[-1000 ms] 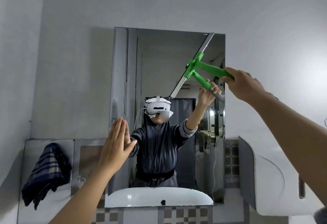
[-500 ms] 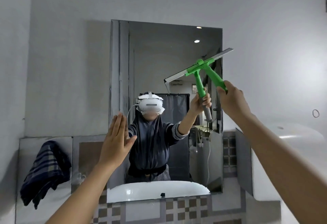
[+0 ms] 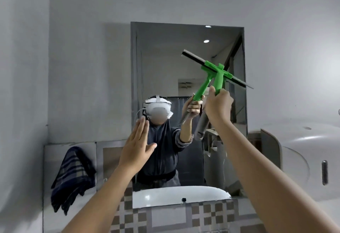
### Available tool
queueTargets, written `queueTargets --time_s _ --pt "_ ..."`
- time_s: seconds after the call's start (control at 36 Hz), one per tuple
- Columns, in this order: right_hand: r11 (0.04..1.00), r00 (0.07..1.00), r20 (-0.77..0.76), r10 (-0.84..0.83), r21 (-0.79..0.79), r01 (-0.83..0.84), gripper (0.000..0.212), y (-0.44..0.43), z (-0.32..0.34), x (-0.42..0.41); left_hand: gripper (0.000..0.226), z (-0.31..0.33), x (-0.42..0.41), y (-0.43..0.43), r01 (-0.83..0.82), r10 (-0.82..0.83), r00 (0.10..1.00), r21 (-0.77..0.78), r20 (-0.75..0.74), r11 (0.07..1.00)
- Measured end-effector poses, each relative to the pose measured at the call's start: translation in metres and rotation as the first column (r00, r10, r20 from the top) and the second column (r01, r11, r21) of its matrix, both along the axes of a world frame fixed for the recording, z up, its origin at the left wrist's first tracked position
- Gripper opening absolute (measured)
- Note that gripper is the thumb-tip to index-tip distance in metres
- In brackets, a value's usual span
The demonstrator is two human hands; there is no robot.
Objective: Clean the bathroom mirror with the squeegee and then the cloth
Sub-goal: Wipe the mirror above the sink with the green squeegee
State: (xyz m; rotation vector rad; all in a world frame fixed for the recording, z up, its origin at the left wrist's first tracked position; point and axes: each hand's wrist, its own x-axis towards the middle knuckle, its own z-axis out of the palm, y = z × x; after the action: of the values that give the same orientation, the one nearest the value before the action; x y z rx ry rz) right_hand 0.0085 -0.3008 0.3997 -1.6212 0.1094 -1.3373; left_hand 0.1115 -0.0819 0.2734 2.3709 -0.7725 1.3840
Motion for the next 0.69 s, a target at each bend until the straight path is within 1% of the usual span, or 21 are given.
queueTargets --time_s 0.14,0.19,0.31,0.5,0.61,0.69 --pt "0.986 0.992 0.049 0.113 0.116 -0.118 0.034 0.036 0.014 0.006 0.088 0.002 -0.001 0.007 -0.007 0.006 1.0 0.068 0.01 0.998" --pt "0.982 0.991 0.038 0.132 0.129 -0.135 0.032 0.05 0.019 0.006 0.088 0.003 0.0 0.009 -0.005 0.005 1.0 0.079 0.002 0.997" --pt "0.982 0.99 0.019 0.14 0.129 -0.141 0.04 0.077 0.026 0.011 0.087 0.004 -0.002 0.011 0.017 -0.017 1.0 0.089 0.0 0.996" --pt "0.99 0.995 -0.026 0.094 -0.103 -0.096 0.039 0.112 0.019 0.016 0.091 0.003 -0.001 0.015 0.059 -0.06 0.998 0.097 0.008 0.993" --pt "0.981 0.997 -0.071 0.04 -0.185 -0.052 0.036 0.111 0.012 0.018 0.088 0.002 0.001 0.015 0.041 -0.043 0.999 0.101 0.015 0.994" --pt "0.964 0.997 -0.073 -0.007 -0.267 -0.013 0.035 0.105 0.007 0.016 0.089 0.001 0.001 0.014 0.036 -0.037 0.999 0.092 0.01 0.995"
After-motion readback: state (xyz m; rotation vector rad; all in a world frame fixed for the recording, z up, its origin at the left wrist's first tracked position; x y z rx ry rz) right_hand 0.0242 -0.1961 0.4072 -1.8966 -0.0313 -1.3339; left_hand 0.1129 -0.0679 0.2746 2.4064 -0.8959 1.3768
